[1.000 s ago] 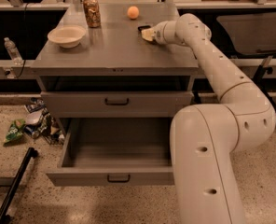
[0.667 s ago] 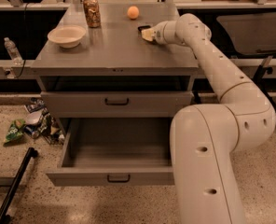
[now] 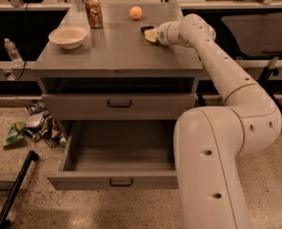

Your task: Place rxbar chocolate into middle drawer

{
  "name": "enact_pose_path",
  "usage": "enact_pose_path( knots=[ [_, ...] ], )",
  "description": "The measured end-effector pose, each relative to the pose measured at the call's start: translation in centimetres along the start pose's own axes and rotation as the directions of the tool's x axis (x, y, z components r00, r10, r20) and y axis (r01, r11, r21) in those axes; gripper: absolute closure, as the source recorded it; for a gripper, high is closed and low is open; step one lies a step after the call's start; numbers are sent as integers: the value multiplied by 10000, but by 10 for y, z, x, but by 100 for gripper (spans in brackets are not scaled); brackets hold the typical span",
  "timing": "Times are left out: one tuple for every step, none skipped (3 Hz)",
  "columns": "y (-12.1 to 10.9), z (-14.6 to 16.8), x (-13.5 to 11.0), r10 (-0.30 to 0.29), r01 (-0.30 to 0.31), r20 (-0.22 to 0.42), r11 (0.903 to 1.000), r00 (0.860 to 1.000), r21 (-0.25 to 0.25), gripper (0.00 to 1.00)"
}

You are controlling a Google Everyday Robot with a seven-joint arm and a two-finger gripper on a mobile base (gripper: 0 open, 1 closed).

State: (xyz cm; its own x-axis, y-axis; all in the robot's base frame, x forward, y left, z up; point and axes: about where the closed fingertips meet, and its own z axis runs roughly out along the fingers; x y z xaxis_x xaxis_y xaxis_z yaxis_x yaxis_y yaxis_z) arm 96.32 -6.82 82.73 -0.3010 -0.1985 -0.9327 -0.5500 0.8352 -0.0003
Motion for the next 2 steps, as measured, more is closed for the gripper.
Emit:
enact_pose_path(
  knots=[
    [1, -2, -4, -69, 69, 100, 10000, 9999, -18, 100],
    [14, -31, -53, -846, 874, 1251, 9960, 9885, -167, 100]
  ],
)
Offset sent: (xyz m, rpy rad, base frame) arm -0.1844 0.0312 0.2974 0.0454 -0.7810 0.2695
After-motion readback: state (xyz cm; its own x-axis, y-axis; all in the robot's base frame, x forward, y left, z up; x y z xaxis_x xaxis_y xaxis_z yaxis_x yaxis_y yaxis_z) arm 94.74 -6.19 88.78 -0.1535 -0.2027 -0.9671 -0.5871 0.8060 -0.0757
